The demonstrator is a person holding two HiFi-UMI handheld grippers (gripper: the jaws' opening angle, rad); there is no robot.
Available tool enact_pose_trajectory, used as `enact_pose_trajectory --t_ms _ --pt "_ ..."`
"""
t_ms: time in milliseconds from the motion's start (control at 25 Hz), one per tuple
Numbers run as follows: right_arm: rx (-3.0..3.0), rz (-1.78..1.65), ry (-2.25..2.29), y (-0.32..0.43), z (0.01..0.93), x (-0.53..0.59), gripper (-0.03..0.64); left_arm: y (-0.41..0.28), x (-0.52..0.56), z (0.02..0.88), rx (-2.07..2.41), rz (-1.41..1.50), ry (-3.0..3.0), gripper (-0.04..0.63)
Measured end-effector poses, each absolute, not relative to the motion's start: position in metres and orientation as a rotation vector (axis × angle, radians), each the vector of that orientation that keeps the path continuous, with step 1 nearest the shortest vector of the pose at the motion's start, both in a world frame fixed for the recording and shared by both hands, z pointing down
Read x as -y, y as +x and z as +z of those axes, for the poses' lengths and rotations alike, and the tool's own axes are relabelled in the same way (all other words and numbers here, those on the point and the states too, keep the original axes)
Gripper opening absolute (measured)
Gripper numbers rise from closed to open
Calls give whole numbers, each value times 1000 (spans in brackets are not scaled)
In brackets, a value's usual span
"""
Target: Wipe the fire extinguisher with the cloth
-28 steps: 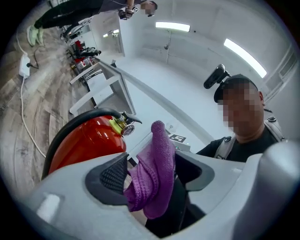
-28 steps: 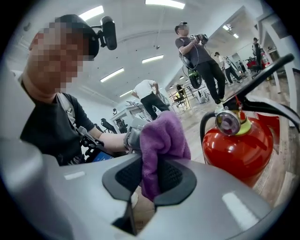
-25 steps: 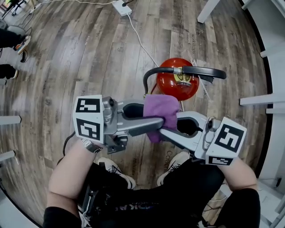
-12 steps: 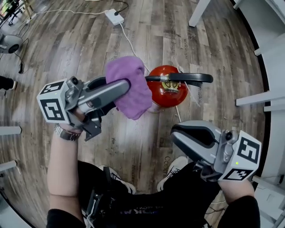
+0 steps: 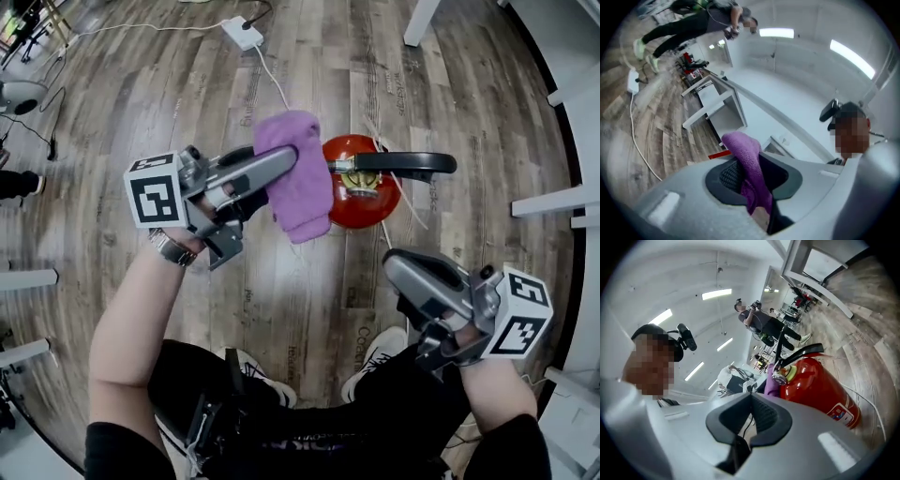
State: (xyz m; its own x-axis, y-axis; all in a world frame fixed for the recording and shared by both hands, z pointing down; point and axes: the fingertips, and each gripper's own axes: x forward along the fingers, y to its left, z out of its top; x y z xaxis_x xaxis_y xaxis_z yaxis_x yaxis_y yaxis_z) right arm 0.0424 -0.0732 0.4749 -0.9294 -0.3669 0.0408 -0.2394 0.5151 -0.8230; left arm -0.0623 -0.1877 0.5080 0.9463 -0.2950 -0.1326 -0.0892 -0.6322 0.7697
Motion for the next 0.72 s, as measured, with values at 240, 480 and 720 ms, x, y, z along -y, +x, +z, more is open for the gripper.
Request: enact_pose_trajectory --t_ms 240,480,720 --pt "-2623 -1363 -490 39 477 82 2 -97 194 558 582 -529 2188 74" --pt "-2595 -1398 -475 37 480 87 2 -97 165 692 782 -32 2212 71" --pt "-2592 -1400 -492 37 481 89 2 -83 156 819 758 203 2072 67"
